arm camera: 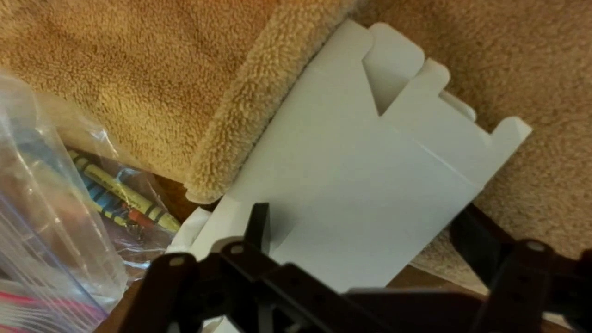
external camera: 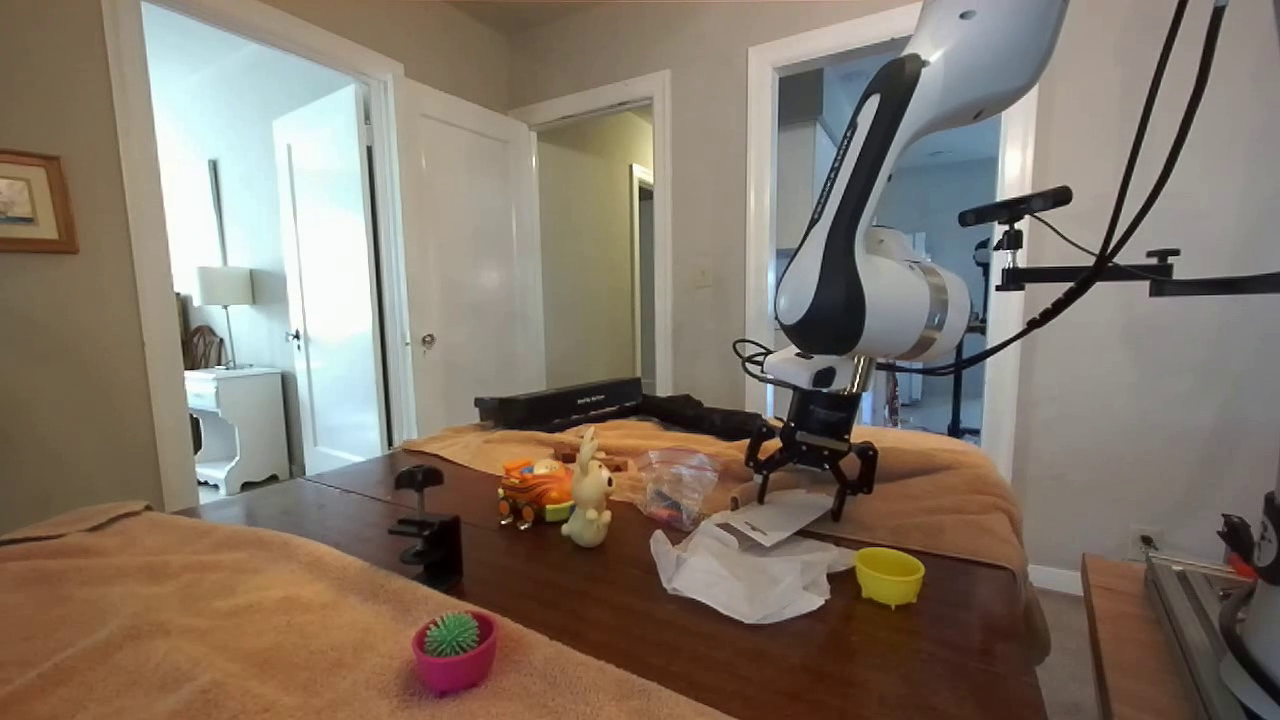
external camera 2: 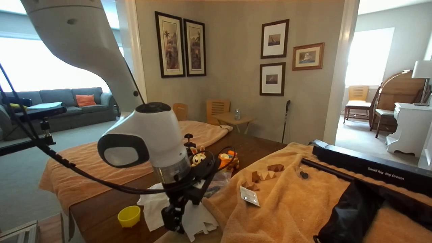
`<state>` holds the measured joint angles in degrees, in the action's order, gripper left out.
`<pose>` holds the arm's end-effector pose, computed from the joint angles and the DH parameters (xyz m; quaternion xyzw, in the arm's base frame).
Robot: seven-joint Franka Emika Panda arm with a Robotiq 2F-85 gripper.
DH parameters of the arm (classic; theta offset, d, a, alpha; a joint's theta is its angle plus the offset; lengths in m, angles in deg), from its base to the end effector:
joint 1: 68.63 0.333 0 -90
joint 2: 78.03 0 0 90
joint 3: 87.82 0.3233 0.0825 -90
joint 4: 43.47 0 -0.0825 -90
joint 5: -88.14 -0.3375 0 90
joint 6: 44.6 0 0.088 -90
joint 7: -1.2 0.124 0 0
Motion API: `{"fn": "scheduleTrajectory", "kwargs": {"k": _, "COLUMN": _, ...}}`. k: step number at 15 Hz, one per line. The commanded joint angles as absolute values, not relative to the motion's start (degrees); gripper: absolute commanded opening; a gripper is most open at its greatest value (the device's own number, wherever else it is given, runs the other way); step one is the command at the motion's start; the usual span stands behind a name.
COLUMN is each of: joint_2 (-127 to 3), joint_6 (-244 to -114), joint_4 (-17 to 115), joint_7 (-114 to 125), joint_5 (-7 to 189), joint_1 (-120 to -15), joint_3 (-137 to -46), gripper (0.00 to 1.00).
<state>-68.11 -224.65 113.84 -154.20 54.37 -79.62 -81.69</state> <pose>0.3854 -0.0805 0.2212 0.5225 0.8452 0.0583 0.0961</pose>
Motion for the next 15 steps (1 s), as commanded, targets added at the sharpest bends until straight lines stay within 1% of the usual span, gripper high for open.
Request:
{"fn": "scheduleTrajectory", "kwargs": {"k": 1, "joint_2": -68.49, "joint_6": -226.45, "joint_4": 113.84, "joint_7": -157.2, "joint_5": 50.53, "joint_1": -80.04, "joint_3": -79.54, "gripper": 1.0}}
{"fn": "scheduleTrajectory", "kwargs": {"k": 15, "joint_2": -71.55, "joint_6": -227.8, "joint_4": 113.68, "joint_7": -156.97, "joint_5": 46.37, "joint_1": -81.9, "joint_3": -76.17, "gripper": 1.0}}
